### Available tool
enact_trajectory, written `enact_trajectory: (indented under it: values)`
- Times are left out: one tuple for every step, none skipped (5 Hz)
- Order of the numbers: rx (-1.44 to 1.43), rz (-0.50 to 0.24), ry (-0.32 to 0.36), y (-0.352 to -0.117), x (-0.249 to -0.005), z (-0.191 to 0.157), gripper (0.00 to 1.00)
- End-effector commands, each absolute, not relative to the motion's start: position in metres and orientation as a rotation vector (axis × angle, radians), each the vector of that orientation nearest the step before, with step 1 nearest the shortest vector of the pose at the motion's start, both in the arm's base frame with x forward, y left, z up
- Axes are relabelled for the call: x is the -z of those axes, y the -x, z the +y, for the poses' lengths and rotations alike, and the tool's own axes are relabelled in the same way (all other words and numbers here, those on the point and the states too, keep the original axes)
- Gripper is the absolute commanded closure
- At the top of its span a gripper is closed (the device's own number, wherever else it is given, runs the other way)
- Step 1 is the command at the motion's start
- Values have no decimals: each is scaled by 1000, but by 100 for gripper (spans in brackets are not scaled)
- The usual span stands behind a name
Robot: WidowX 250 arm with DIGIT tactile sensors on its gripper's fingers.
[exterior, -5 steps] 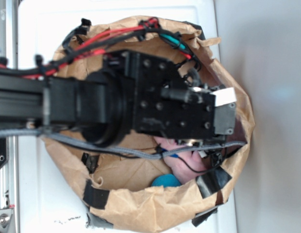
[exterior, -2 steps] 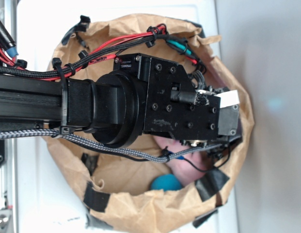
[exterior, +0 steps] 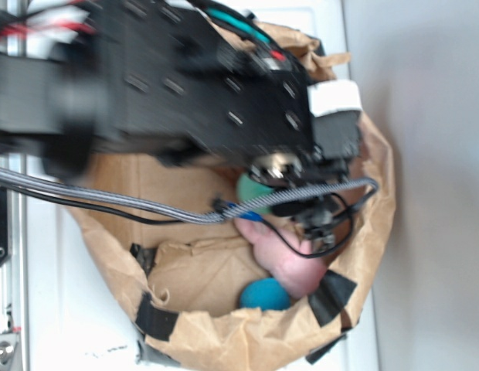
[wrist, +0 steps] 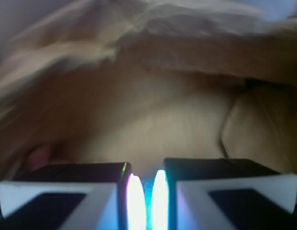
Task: Grab the green ball.
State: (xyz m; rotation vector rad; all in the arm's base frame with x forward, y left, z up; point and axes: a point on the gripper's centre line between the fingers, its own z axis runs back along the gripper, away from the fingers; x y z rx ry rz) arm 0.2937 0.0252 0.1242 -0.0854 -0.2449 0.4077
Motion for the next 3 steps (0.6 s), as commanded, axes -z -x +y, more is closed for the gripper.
enact_trajectory:
  values:
    - [-356, -279, 130, -296, -157, 37, 100]
    - [-312, -278, 148, -290, -161, 34, 100]
    - [-250, -273, 90, -282, -159, 29, 100]
